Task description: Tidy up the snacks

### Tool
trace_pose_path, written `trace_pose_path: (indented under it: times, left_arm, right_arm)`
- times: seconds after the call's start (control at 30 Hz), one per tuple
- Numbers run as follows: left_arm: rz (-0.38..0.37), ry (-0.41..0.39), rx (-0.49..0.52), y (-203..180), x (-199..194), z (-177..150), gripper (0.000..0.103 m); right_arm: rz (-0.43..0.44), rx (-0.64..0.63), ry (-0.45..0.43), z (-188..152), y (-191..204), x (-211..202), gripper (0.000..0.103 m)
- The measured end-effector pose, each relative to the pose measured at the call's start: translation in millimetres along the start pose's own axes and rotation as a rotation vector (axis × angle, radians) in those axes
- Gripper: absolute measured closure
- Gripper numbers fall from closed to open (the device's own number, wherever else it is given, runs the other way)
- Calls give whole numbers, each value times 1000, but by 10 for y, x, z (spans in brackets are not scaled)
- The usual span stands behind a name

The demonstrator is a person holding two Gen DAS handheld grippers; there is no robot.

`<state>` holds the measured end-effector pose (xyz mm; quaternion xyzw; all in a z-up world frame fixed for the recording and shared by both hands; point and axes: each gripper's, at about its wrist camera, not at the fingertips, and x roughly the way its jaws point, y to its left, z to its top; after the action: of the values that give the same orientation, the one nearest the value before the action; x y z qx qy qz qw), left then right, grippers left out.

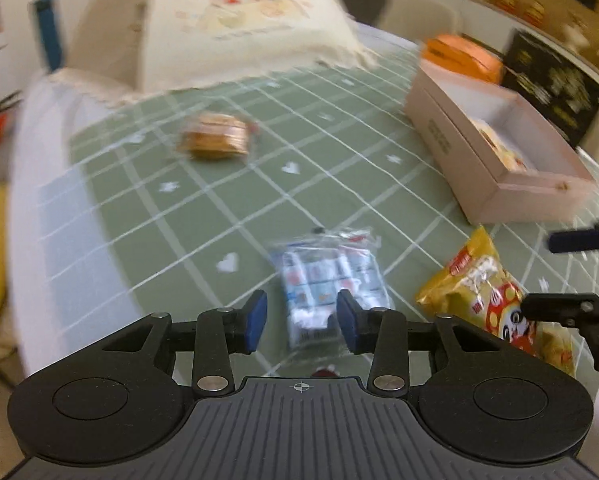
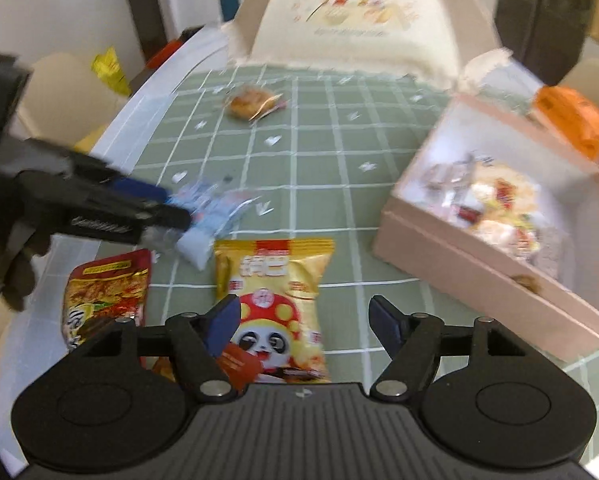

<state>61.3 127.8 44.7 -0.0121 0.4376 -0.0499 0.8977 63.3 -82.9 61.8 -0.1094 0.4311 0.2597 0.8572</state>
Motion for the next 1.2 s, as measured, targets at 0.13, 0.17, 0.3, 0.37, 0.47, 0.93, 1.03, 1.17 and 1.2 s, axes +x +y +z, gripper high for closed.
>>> trace_pose_path:
  times: [0.13, 0.17, 0.3, 0.37, 0.47, 0.93, 1.03, 1.17, 1.2]
  left_arm:
    - [-46, -2, -50, -133, -75, -28, 60]
    - [-39, 3, -25, -221, -42, -25, 60]
    - [26, 35, 46, -504, 109, -12, 55]
    - [55, 37, 76, -604, 131, -17, 52]
    - [72, 39, 85, -662, 143, -29, 49]
    - [64, 14, -151, -440, -402, -405, 52]
    - [68, 33, -230, -375, -525, -590, 53]
    - [118, 42, -264, -322, -650, -792, 53]
    - [128, 35, -278, -291, -682, -827, 53]
  right_arm:
    - [-27, -6, -34, -179, -58, -132, 32]
    - [-8, 4, -22, -227, -75, -146, 32]
    - [22, 25, 22, -409, -66, -162, 32]
    - [46, 38, 29, -484, -38, -214, 32]
    - [73, 28, 43, -570, 68, -220, 32]
    - [-13, -13, 27, -647, -213, -191, 61]
    - [42, 18, -11, -544, -235, -228, 37]
    - [156, 84, -8, -402, -132, -199, 35]
    - [179, 94, 0, -376, -79, -170, 34]
